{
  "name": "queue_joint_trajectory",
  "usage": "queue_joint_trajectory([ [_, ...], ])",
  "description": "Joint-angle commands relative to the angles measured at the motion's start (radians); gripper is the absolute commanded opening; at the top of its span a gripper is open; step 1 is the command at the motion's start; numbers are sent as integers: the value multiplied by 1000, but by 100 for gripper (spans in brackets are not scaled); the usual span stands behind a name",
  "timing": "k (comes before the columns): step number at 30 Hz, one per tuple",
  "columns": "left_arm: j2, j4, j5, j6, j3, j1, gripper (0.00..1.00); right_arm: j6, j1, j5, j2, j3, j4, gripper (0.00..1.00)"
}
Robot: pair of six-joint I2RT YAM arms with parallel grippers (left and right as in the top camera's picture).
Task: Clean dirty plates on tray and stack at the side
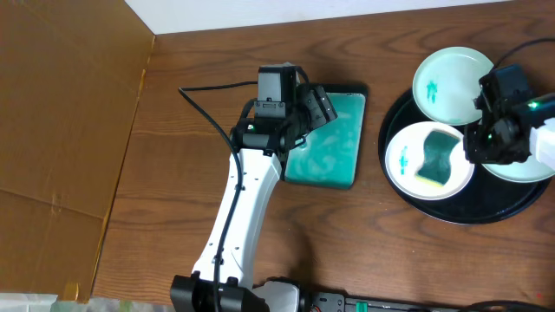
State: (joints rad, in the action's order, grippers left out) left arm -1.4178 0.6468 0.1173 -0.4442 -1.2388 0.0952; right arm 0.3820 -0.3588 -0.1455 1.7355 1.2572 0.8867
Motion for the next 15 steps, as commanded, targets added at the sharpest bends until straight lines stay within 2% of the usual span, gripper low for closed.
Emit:
queue_joint_trajectory([
  [1, -3, 0, -5, 10, -2, -2, 83, 25, -16, 28, 39, 3, 9, 39],
  [3, -6, -4, -5, 9, -2, -2, 83, 24, -21, 29, 58, 1, 7, 42],
  [10, -6, -19, -5, 9, -2, -2, 83, 21, -23, -6, 121, 1, 7, 40],
  [15, -6, -22, -5, 9, -2, -2, 83, -14, -23, -2, 148, 1, -14, 43],
])
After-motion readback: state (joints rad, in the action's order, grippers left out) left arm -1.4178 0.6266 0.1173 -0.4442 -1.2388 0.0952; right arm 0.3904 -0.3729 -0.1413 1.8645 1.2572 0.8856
